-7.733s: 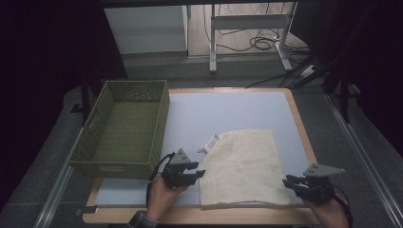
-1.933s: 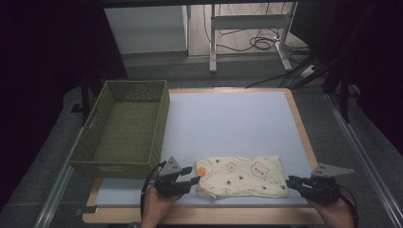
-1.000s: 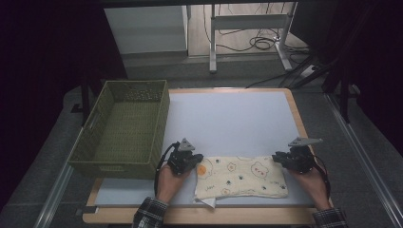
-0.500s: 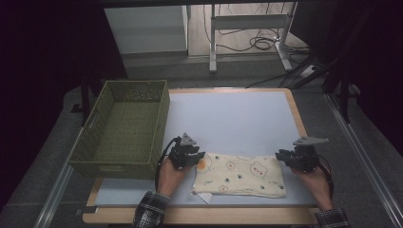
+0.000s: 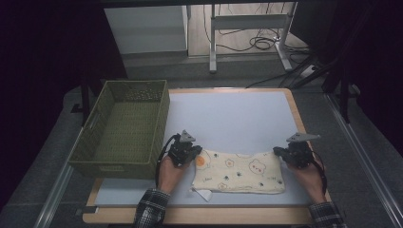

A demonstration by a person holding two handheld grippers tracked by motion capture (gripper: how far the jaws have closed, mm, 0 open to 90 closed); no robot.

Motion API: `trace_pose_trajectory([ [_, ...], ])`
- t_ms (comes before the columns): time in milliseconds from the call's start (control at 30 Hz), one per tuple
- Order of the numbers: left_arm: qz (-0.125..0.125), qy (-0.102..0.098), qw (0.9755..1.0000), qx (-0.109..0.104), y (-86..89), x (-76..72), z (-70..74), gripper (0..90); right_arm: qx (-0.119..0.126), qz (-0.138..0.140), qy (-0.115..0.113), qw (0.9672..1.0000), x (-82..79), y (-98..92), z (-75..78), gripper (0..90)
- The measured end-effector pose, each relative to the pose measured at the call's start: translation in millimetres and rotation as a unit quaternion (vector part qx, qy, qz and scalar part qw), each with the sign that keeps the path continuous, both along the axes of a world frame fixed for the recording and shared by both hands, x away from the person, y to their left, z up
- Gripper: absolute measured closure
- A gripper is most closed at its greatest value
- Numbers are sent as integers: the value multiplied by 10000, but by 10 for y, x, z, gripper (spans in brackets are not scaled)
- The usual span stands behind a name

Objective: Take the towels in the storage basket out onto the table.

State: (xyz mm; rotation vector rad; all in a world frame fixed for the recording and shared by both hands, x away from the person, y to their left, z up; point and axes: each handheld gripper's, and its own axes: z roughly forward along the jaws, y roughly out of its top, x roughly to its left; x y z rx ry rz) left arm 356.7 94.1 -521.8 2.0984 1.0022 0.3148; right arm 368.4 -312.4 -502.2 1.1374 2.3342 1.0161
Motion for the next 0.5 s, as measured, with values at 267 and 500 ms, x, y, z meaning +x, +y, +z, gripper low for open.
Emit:
trace_pose_trajectory([
  [267,169,66,9998,-4,51,8,-68,836,164,-69,-42,9998,359,122,47,871],
  [500,193,-51,9998,-44,78,-51,-95,676,143,11,224,9996,407,169,-70,795],
])
